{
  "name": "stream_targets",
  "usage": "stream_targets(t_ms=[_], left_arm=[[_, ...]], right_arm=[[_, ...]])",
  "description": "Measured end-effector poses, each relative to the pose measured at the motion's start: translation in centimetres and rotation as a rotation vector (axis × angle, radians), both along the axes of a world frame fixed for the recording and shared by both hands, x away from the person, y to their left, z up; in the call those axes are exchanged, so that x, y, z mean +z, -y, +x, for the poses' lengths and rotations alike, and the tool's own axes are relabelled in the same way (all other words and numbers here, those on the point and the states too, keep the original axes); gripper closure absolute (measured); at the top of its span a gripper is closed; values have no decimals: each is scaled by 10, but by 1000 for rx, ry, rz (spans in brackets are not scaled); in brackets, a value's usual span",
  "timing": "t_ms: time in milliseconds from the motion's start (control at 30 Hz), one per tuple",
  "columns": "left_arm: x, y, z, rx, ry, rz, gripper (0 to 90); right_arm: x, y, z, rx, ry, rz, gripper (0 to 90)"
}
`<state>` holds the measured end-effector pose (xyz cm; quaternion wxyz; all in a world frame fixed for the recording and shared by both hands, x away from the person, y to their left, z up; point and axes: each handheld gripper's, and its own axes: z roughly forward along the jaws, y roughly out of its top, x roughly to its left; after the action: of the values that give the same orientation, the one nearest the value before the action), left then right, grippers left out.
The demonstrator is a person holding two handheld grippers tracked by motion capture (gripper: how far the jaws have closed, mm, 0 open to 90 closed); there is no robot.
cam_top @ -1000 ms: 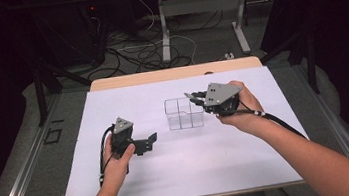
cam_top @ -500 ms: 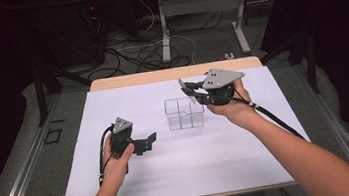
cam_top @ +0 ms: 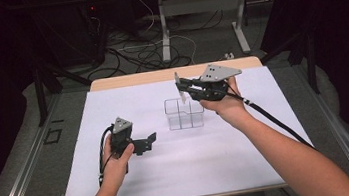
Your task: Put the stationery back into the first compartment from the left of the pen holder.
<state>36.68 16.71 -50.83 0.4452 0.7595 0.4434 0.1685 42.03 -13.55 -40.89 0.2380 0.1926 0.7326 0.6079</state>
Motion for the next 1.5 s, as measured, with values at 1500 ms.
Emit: stream_targets(t_ms=[1500], left_arm=[[0,-3,1,-8,-1,0,7]], right_arm=[[-58,-33,17,-93,-192,97,794]])
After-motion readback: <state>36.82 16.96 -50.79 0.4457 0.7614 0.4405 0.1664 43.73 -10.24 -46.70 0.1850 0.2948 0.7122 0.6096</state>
